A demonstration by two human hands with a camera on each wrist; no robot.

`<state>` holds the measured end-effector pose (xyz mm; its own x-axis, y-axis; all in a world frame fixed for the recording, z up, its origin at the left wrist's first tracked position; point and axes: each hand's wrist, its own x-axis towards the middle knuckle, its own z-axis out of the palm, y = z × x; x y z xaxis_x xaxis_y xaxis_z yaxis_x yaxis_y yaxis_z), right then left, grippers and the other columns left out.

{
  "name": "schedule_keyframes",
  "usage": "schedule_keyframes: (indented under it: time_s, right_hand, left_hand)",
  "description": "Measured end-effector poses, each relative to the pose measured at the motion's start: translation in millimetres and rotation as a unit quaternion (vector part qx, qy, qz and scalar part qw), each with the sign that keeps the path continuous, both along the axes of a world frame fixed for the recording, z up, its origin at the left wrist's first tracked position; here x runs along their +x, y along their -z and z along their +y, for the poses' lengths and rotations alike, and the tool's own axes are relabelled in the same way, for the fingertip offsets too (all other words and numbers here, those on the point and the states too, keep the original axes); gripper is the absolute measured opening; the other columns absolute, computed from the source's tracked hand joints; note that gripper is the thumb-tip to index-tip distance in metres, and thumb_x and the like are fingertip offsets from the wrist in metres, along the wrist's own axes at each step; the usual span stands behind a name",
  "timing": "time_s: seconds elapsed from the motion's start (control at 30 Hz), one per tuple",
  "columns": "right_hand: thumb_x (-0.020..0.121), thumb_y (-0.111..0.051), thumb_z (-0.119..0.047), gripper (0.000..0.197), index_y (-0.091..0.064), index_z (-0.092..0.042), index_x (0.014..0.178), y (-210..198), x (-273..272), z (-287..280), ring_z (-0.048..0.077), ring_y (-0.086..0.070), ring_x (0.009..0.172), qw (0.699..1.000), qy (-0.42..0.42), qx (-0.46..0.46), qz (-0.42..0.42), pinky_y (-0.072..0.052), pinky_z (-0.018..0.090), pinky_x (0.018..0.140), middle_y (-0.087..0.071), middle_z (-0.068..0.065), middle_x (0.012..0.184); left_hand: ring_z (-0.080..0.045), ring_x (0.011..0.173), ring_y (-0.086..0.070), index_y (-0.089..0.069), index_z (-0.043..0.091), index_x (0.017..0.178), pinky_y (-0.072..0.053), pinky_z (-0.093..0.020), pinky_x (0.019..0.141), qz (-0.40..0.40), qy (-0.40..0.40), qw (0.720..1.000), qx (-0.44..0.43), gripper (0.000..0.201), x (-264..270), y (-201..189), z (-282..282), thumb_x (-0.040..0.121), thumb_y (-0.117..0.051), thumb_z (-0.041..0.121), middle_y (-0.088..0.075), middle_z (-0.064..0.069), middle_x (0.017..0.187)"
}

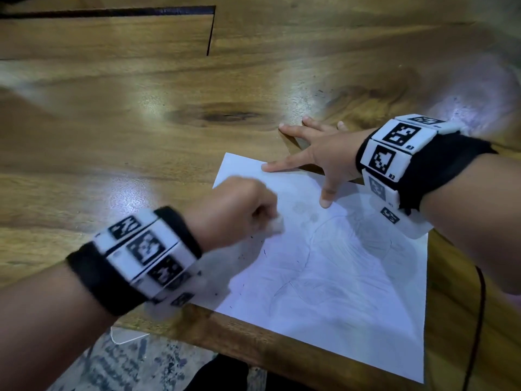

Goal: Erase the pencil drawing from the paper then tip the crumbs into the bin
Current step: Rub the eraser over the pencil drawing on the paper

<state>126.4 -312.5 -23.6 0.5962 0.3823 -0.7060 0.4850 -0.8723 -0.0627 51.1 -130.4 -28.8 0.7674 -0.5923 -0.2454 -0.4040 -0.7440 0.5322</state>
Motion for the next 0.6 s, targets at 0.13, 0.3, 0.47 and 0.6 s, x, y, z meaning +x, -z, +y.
schedule_keyframes:
  time_s: [0.13, 0.3, 0.47, 0.6]
  right_hand:
    - [0.059, -0.084, -0.038, 0.102, -0.018, -0.066, 0.132, 0, 0, 0, 0.021, 0.027, 0.141, 1.000, -0.007, -0.012, -0.010, -0.009, 0.068, 0.109, 0.033, -0.017, 0.149]
    - [0.061, -0.084, -0.035, 0.110, -0.002, -0.076, 0.123, 0, 0, 0, 0.022, 0.028, 0.140, 1.000, -0.007, -0.011, -0.005, -0.006, 0.068, 0.108, 0.034, -0.017, 0.149]
    - [0.061, -0.084, -0.034, 0.111, 0.003, -0.078, 0.115, -1, -2, 2, 0.021, 0.027, 0.140, 1.000, -0.005, -0.014, -0.008, -0.006, 0.067, 0.109, 0.033, -0.016, 0.149]
    - [0.061, -0.084, -0.036, 0.111, 0.004, -0.079, 0.114, -1, -2, 2, 0.021, 0.027, 0.141, 1.000, -0.007, -0.017, -0.009, -0.007, 0.067, 0.109, 0.033, -0.018, 0.149]
  left_hand:
    - [-0.017, 0.068, -0.049, -0.063, 0.009, 0.074, -0.030, -0.023, 0.054, -0.025, -0.023, 0.999, 0.002, 0.005, 22, 2, -25, 0.073, -0.067, 0.006, -0.058, -0.001, 0.072]
    - [-0.004, 0.058, -0.046, -0.065, 0.012, 0.066, -0.033, -0.005, 0.055, 0.045, 0.040, 0.998, 0.009, 0.010, -15, 4, 2, 0.072, -0.072, 0.014, -0.052, 0.011, 0.059]
    - [-0.006, 0.058, -0.058, -0.068, 0.012, 0.075, -0.039, -0.008, 0.053, 0.035, -0.085, 0.996, -0.009, 0.008, 9, -3, -7, 0.073, -0.072, 0.018, -0.064, 0.001, 0.064]
    - [-0.009, 0.055, -0.056, -0.065, 0.010, 0.069, -0.039, -0.015, 0.054, 0.027, -0.061, 0.998, -0.003, 0.008, 5, -1, -8, 0.073, -0.071, 0.013, -0.056, 0.006, 0.056]
